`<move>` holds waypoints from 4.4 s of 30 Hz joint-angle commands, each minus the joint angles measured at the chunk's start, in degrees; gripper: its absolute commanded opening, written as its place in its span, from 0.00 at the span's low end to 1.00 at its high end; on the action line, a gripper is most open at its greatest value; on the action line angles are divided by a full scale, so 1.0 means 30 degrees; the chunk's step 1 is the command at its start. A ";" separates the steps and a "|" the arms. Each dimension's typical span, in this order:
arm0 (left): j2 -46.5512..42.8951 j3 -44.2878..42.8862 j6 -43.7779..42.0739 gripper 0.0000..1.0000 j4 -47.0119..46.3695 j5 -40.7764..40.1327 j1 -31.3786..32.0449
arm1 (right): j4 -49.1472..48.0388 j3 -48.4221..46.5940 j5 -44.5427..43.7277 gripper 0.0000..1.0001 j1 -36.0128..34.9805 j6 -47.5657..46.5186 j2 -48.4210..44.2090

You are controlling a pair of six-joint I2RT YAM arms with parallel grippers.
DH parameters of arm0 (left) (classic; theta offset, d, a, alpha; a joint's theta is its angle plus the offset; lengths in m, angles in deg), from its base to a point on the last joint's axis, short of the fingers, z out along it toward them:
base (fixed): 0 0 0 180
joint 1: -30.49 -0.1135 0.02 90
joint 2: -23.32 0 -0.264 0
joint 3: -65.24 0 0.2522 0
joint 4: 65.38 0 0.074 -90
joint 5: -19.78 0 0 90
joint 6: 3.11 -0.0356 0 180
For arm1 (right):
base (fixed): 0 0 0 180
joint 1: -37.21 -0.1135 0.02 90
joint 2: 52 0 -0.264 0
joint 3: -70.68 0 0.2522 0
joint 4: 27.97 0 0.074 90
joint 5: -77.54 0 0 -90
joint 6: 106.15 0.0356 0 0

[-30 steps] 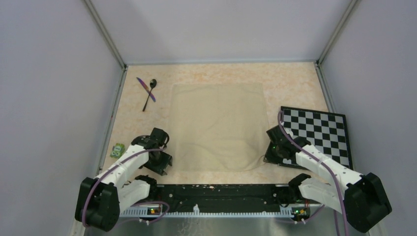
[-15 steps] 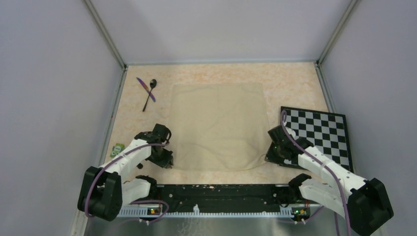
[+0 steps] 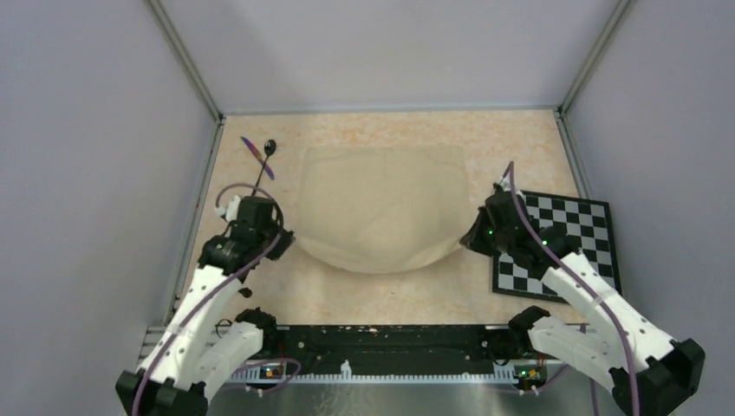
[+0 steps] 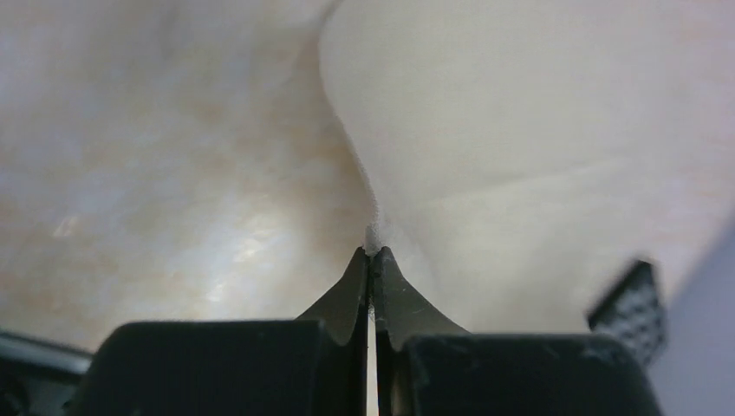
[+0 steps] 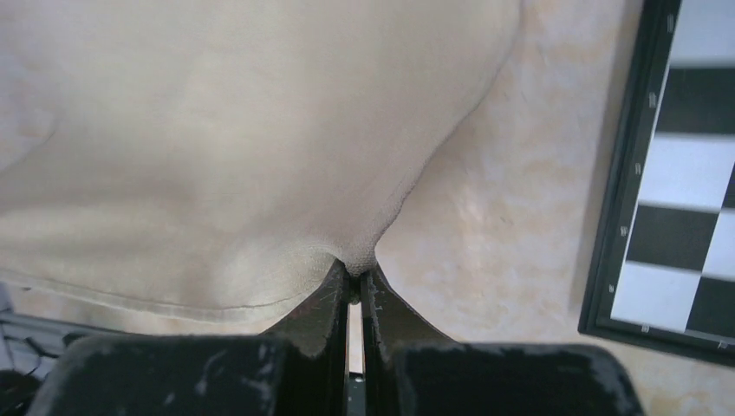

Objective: Fold the napkin into a case and place the utensils inside
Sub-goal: Pick up the flattened napkin from the center of the board, then fold and flatten the napkin at the center of the board.

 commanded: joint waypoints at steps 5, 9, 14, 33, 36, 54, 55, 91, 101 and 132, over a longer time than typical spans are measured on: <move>-0.5991 -0.8432 -0.6763 0.00 -0.5139 -0.0178 -0.0082 | -0.2971 -0.8934 0.3281 0.00 0.0119 -0.5300 -0.3098; -0.6675 -1.1687 -0.8438 0.00 -0.8043 0.0988 -0.0086 | -0.7508 -1.1252 0.8192 0.00 0.0126 -0.3819 -0.4239; -0.6749 -1.2990 -0.9146 0.00 -1.0636 0.2150 -0.0078 | -1.2096 -1.2235 0.8554 0.00 0.0126 -0.2444 -0.5565; 0.7040 -0.7779 -1.1006 0.00 -1.9312 -0.3509 -0.0539 | -1.6735 -0.5096 -1.0194 0.00 0.1787 -0.4365 0.2409; 1.0071 -0.7212 -1.0499 0.00 -2.1079 -0.2121 -0.1156 | -1.8604 -0.4877 -0.7724 0.00 0.3806 -0.4112 0.5790; 2.0424 -1.1723 -1.0978 0.00 -2.2577 0.6210 -0.3402 | -1.1325 -1.6789 0.3102 0.00 0.6865 -0.7841 2.0566; 2.0052 -1.1617 -1.0872 0.00 -2.1649 0.6205 -0.3416 | -1.0808 -1.6579 0.3142 0.00 0.6865 -0.7792 2.0239; 0.8499 0.0974 -1.0698 0.00 -1.0885 0.8065 -0.3424 | -0.6170 -0.0491 0.4965 0.00 0.6865 -0.6783 0.5869; 0.8074 0.2547 -1.0272 0.00 -1.1007 0.6655 -0.3430 | -0.7133 0.1078 0.5173 0.00 0.6850 -0.6260 0.6455; 0.5893 0.3187 -0.9306 0.00 -0.9849 0.7732 -0.3418 | -0.6526 0.0710 0.4513 0.00 0.6866 -0.5831 0.6808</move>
